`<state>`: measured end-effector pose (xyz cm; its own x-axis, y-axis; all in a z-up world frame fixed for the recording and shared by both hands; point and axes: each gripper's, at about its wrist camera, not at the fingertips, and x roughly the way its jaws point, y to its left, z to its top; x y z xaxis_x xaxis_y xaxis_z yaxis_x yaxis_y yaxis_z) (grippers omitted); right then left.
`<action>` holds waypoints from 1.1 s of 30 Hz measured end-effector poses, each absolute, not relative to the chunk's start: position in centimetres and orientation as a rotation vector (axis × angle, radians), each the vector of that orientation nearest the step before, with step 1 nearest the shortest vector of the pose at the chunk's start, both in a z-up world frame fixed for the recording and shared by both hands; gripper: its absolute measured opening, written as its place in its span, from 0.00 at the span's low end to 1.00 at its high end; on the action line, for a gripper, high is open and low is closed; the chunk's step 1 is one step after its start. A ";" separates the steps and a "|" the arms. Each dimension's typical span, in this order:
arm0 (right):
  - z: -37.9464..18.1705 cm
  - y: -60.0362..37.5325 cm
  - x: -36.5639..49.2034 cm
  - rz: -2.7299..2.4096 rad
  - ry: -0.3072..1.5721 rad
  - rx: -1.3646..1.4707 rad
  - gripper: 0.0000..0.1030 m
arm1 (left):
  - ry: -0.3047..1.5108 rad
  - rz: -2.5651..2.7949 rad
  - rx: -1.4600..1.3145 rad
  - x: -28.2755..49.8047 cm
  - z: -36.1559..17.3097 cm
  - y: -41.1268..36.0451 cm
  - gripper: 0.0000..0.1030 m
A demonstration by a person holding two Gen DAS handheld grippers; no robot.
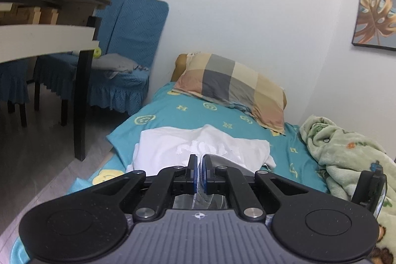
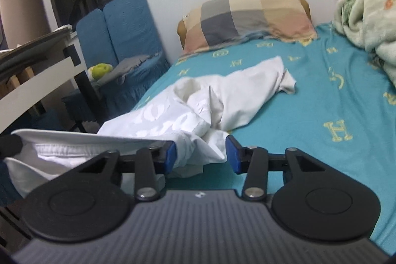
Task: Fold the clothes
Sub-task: 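Lift the T-shirt with both grippers and shake it out in the air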
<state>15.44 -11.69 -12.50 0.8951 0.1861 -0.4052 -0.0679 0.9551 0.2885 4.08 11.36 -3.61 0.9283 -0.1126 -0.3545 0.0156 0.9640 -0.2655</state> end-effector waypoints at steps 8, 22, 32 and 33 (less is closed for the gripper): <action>-11.6 -12.3 14.8 0.255 0.406 0.338 0.09 | 0.305 -0.125 -0.236 2.6 -2.6 9.9 0.04; 1.0 -15.3 4.3 0.338 0.022 0.299 0.05 | 0.202 -0.206 -0.303 -0.4 -0.5 10.2 0.05; -1.1 -17.5 7.6 0.298 0.310 0.383 0.05 | 0.322 -0.215 -0.229 0.8 -1.6 8.8 0.07; -1.3 -17.5 7.8 0.303 0.317 0.395 0.05 | 0.353 -0.210 -0.211 1.1 -2.1 8.5 0.08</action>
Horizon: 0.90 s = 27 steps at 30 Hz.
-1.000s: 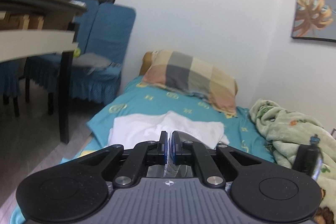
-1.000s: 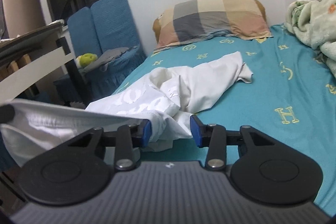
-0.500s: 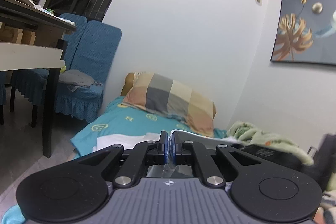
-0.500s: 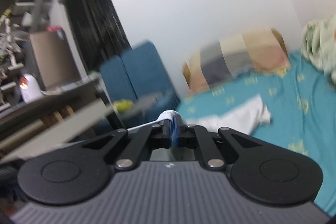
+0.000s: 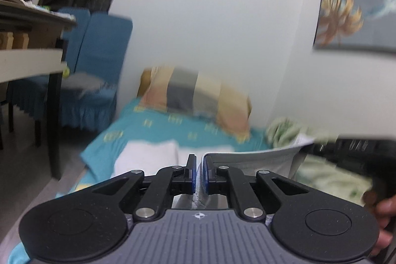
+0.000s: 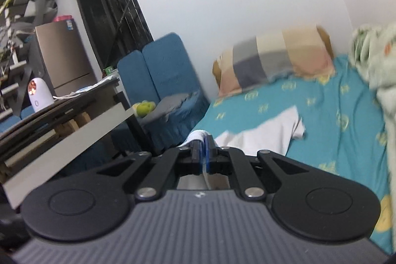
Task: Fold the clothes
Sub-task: 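Lift the T-shirt with both grippers and shake it out in the air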
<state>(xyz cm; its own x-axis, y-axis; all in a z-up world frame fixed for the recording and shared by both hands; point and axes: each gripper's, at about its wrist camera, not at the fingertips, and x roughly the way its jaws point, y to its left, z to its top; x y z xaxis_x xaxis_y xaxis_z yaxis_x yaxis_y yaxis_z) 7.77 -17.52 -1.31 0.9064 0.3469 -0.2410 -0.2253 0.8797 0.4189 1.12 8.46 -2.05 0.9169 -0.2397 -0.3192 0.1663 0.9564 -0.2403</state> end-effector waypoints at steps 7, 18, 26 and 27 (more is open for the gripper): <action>-1.7 -17.1 7.3 0.326 0.316 0.385 0.05 | 0.513 -0.223 -0.128 2.5 -4.5 7.5 0.35; -1.7 -17.8 7.4 0.303 0.315 0.398 0.05 | 0.634 -0.351 0.003 2.3 -6.2 4.6 0.58; -1.3 -17.7 6.9 0.325 0.299 0.413 0.05 | 0.586 -0.407 0.055 1.7 -6.1 2.3 0.62; -1.2 -17.6 6.8 0.327 0.295 0.411 0.05 | 0.588 -0.394 0.057 1.8 -6.2 2.2 0.62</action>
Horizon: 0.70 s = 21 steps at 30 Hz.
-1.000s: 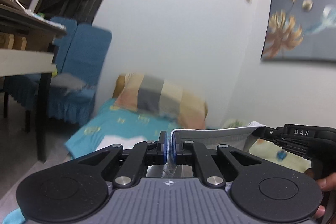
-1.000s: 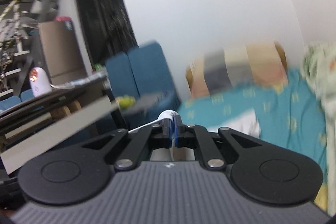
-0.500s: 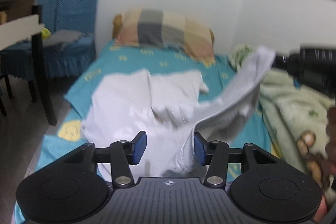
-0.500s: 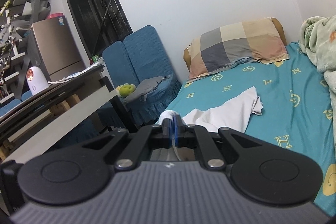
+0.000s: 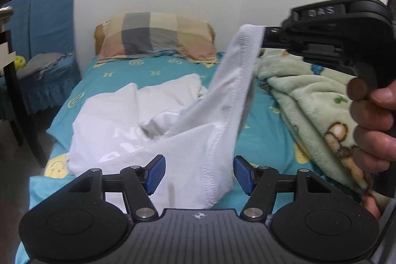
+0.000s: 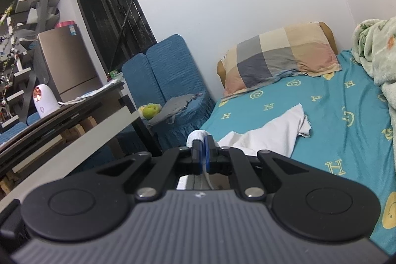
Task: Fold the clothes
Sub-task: 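Lift the T-shirt with both grippers and shake it out in the air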
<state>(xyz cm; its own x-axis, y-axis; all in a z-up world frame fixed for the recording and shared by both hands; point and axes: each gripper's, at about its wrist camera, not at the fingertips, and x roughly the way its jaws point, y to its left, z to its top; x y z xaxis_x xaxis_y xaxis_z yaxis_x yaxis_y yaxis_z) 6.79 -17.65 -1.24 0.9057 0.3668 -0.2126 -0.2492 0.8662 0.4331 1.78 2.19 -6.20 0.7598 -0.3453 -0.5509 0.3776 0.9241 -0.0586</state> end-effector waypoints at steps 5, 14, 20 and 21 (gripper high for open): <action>-1.2 -17.4 6.6 0.346 0.293 0.418 0.05 | 0.598 -0.328 0.068 2.4 -6.8 1.6 0.72; -0.6 -17.0 5.7 0.350 0.249 0.409 0.06 | 0.616 -0.204 0.085 3.4 -7.8 0.8 0.71; -1.0 -17.5 5.5 0.284 0.220 0.407 0.05 | 0.611 -0.013 0.002 4.2 -7.2 3.8 0.71; -1.2 -17.7 5.5 0.270 0.223 0.406 0.05 | 0.607 0.010 -0.005 4.2 -6.9 4.1 0.71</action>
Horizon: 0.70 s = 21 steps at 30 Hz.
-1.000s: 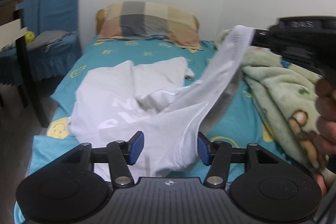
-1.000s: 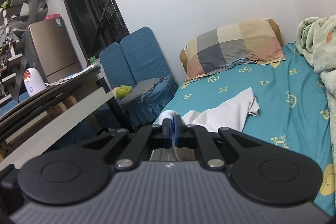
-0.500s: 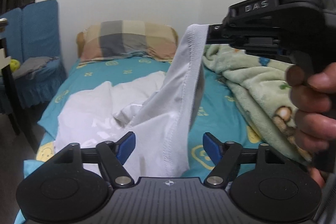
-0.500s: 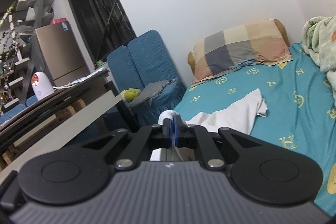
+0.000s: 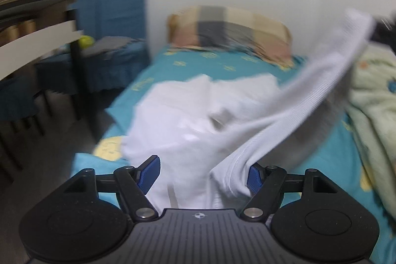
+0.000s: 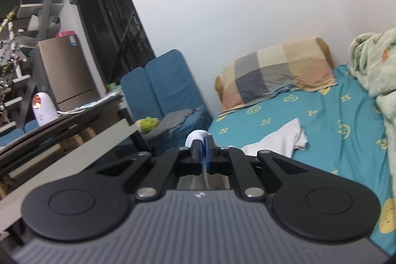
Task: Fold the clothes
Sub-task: 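Lift the T-shirt with both grippers and shake it out in the air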
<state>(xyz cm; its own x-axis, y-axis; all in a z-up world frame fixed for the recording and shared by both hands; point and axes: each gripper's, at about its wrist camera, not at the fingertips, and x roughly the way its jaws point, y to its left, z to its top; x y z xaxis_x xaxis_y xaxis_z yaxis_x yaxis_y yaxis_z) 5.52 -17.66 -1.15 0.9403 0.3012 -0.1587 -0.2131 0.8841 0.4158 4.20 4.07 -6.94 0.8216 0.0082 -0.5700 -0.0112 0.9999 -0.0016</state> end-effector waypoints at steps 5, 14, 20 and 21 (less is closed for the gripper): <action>-2.1 -18.3 6.0 0.213 0.251 0.416 0.06 | 0.570 0.043 -0.031 4.0 -5.9 4.7 0.63; -4.1 -18.5 7.0 0.147 0.345 0.394 0.07 | 0.476 -0.081 -0.060 3.0 -4.5 4.0 0.07; -6.3 -19.5 8.2 0.173 0.469 0.513 0.13 | 0.344 -0.141 -0.250 2.1 -1.8 7.4 0.07; -6.7 -19.3 8.3 0.173 0.492 0.522 0.19 | 0.323 -0.143 -0.270 1.9 -1.3 7.9 0.07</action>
